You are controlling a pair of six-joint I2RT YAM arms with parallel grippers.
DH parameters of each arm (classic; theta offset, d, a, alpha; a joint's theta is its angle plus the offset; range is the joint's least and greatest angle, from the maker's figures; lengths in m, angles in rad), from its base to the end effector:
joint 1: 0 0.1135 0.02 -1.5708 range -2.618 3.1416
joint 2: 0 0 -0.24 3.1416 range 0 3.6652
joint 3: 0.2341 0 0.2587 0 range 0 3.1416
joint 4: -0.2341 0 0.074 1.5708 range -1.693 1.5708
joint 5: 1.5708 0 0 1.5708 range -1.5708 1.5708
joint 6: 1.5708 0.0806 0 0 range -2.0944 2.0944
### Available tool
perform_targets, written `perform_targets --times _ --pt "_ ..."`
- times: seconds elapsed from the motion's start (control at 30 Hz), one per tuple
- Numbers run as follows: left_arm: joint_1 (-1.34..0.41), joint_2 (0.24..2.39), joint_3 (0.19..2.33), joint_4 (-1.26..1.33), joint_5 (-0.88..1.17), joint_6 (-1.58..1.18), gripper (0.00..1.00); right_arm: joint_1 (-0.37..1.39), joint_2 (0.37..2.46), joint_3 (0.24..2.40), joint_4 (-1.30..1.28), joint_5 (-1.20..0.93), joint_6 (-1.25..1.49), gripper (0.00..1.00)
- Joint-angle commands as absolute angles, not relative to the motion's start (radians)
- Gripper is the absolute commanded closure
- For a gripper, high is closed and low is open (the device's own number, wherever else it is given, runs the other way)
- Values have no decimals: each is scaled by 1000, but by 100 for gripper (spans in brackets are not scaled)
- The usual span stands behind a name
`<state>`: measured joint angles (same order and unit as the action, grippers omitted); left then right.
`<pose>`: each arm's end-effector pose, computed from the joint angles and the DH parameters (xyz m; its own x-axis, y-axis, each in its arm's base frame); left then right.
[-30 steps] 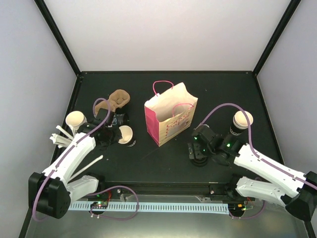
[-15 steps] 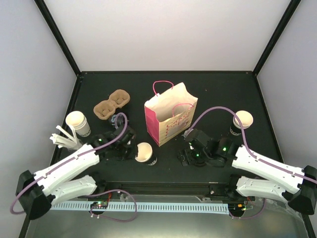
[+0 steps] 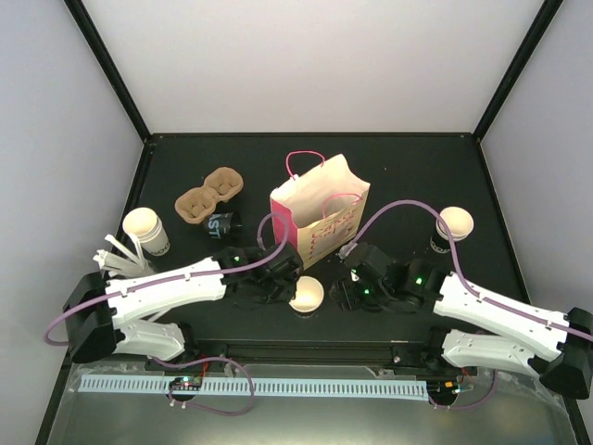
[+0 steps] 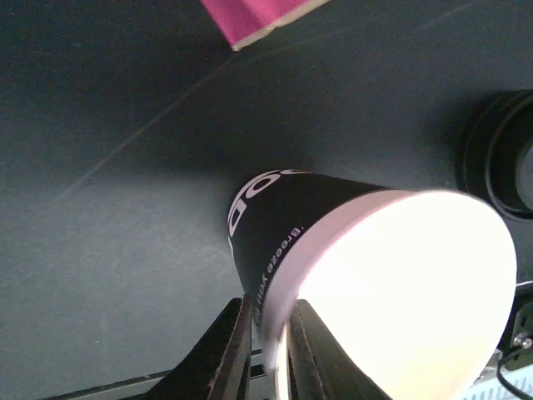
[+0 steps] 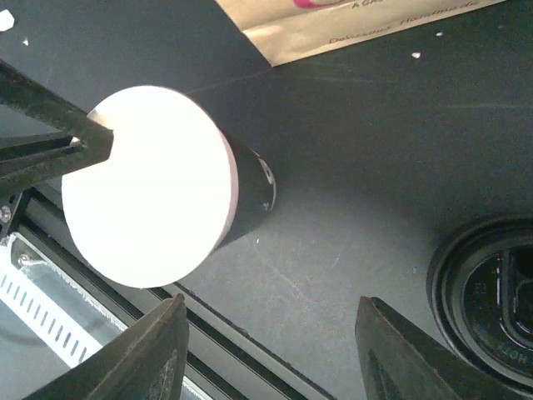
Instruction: Pack the takeout coffee
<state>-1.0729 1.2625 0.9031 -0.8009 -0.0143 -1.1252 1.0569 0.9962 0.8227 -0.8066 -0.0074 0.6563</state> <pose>0.1278 -0.2328 0.1681 -0.9790 -0.0882 -0.1838 -0.0177 0.9349 -0.3545 0.1145 0.2040 0.2022 -0.8561 -0.2752 -0.4375 -0.4424 0.8279 0.3447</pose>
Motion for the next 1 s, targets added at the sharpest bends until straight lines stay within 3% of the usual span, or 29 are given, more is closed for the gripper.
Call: perform_targets --times 0.0,0.13,0.27,0.37,0.67,0.73,0.97 --pt "-1104 1319 973 -776 -51 -1148 80 1087 1012 847 -797 0 665 42" --pt "-1113 1334 1002 -790 -49 -1130 64 1102 1021 845 -798 0 634 40" --pt "-1114 1298 1027 -863 -90 -1125 58 1143 1029 848 -791 8 605 26" --pt "-1107 1234 1027 -946 -127 -1123 52 1182 1048 873 -791 29 596 21" --pt "-1045 1063 977 -982 -189 -1018 47 1213 1135 914 -791 68 586 19" --pt "-1002 1034 977 -973 -186 -969 46 1216 1158 934 -795 64 575 13" --pt "-854 930 924 -904 -102 -826 43 1196 1162 931 -947 244 677 10"
